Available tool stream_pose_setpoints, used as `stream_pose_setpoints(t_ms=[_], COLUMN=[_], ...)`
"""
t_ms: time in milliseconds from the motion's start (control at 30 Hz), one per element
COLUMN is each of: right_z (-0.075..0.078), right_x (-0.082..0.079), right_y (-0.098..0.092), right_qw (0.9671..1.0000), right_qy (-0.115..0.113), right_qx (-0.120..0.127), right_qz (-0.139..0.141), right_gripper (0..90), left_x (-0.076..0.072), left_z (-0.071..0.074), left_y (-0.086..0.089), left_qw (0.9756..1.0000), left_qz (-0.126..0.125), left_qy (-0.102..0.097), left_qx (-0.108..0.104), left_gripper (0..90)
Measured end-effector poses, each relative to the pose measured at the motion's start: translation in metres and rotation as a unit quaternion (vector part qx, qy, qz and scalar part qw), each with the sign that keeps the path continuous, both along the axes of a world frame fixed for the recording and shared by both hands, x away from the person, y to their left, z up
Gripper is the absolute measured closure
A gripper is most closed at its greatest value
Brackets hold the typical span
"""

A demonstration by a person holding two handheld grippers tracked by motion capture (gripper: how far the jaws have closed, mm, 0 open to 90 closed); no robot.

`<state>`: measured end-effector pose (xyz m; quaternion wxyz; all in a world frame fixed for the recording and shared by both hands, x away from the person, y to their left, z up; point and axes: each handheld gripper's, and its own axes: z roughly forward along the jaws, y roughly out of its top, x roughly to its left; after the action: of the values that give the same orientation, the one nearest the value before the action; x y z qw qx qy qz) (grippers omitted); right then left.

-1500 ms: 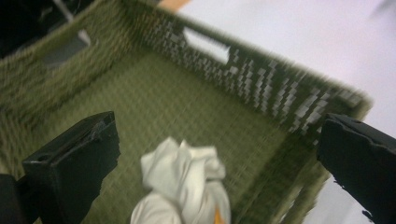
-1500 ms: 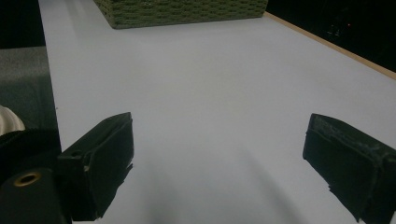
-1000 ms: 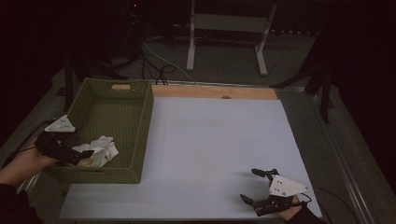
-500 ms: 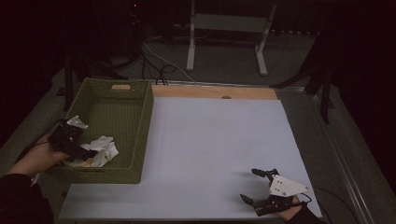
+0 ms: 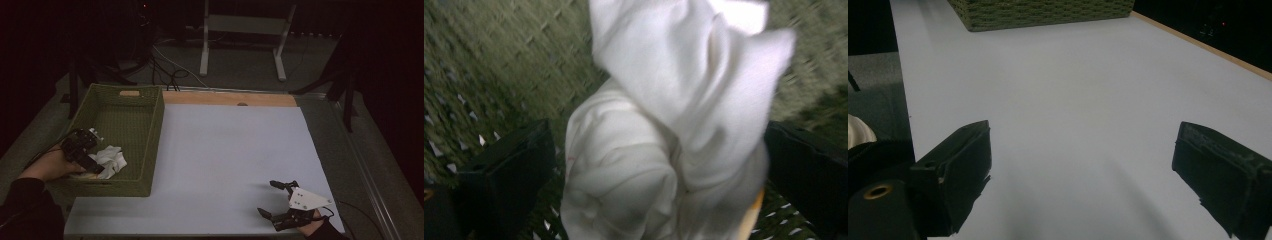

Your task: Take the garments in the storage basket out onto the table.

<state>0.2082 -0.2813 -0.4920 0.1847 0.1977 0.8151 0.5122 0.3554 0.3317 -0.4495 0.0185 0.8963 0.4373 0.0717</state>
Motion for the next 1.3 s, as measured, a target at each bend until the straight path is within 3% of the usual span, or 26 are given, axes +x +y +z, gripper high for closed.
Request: stream_pose_setpoints(t_ms=[67, 133, 167, 267, 400, 533, 633, 767, 800, 1000, 1167, 1300], right_z=[0.0, 0.0, 0.0, 0.001, 0.001, 0.002, 0.002, 0.002, 0.002, 0.002, 0.002, 0.002], right_x=[0.0, -0.001, 0.0, 0.0, -0.001, -0.001, 0.0, 0.0, 0.0, 0.0, -0.001, -0.001], right_y=[0.0, -0.001, -0.001, -0.002, -0.002, -0.002, -0.003, -0.002, -0.002, -0.003, -0.004, -0.004], right_qw=[1.0, 1.0, 1.0, 1.0, 1.0, 0.9999, 0.9999, 0.9999, 0.9999, 0.9999, 0.9999, 0.9998], right_qy=[-0.001, 0.002, -0.001, 0.0, 0.0, -0.006, -0.007, -0.005, -0.005, -0.006, -0.006, -0.006], right_qx=[-0.002, -0.002, 0.001, 0.002, 0.002, 0.004, 0.005, 0.006, 0.006, 0.004, 0.006, 0.008], right_qz=[-0.001, -0.002, -0.002, -0.006, -0.006, -0.008, -0.011, -0.011, -0.011, -0.014, -0.015, -0.015], right_gripper=[9.1, 9.1, 9.1, 9.1, 9.1, 9.2, 9.2, 9.1, 9.1, 9.1, 9.1, 9.2], left_x=[0.001, 0.001, 0.001, 0.0, 0.001, -0.002, -0.003, -0.005, -0.005, -0.008, -0.009, -0.011], left_z=[-0.003, -0.004, -0.004, -0.002, 0.003, 0.008, 0.015, 0.027, 0.029, 0.043, 0.056, 0.063], left_y=[-0.001, -0.001, 0.0, -0.003, -0.003, 0.0, 0.004, 0.007, 0.007, 0.006, 0.006, 0.003], left_qw=[0.9999, 0.9998, 0.9997, 0.9993, 0.9995, 0.9999, 0.9998, 0.9982, 0.9973, 0.9933, 0.9875, 0.9832], left_qz=[-0.003, -0.008, -0.013, -0.026, -0.015, -0.005, 0.009, 0.012, 0.019, 0.018, 0.017, 0.015], left_qy=[0.014, 0.019, 0.021, 0.022, 0.025, 0.009, -0.017, -0.041, -0.046, -0.075, -0.098, -0.12], left_qx=[0.002, 0.004, 0.002, 0.011, 0.01, -0.001, -0.009, -0.041, -0.055, -0.087, -0.122, -0.136], left_gripper=[8.2, 20.4, 20.4, 44.9, 57.2, 60.4, 60.9, 61.1, 61.1, 61.1, 61.1, 61.1])
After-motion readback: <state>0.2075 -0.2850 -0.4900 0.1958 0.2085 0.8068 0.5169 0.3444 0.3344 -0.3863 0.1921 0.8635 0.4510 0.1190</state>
